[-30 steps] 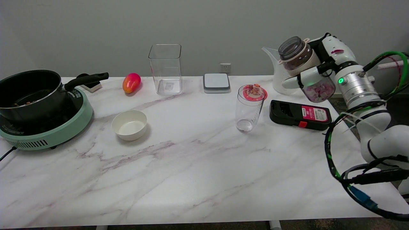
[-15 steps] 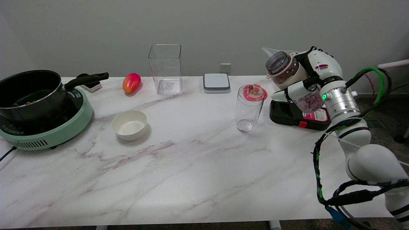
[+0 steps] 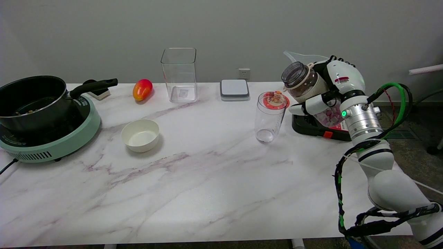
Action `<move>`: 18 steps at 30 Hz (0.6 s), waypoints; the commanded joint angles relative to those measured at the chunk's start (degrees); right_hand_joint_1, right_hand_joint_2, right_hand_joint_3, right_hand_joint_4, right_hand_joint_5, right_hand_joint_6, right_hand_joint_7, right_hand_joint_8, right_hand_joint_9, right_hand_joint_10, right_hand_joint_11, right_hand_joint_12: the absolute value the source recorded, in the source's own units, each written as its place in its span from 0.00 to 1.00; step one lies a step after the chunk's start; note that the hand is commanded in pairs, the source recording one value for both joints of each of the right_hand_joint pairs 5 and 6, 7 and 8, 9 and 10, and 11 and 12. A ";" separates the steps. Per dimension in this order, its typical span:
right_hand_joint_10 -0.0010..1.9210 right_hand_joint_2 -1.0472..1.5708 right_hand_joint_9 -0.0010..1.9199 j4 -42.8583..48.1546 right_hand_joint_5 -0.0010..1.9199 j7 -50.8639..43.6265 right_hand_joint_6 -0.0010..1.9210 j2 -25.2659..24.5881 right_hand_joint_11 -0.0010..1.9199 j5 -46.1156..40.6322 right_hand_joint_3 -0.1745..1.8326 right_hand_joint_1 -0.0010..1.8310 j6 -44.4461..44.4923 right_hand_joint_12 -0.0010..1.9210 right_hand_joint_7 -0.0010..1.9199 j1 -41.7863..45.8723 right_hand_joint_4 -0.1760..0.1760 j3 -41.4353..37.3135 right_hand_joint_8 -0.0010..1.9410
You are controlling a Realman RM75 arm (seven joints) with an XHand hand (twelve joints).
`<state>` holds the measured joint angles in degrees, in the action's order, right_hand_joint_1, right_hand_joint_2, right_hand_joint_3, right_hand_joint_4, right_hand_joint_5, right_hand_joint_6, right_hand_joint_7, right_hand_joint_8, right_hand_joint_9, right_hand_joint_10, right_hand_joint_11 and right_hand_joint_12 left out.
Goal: Pour the contents of the bottle into the measuring cup.
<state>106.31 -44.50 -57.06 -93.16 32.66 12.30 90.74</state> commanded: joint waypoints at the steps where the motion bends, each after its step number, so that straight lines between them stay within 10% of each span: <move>1: 0.71 0.80 0.71 0.58 0.87 3.60 0.87 0.41 0.62 5.72 0.30 0.79 2.87 0.62 0.87 2.08 0.50 1.65 0.86; 18: 0.69 0.71 0.69 0.83 0.81 11.76 0.81 1.12 0.60 9.15 0.41 0.83 2.51 0.60 0.84 5.83 0.50 1.50 0.84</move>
<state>106.82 -38.74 -56.77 -86.78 35.00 15.45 92.09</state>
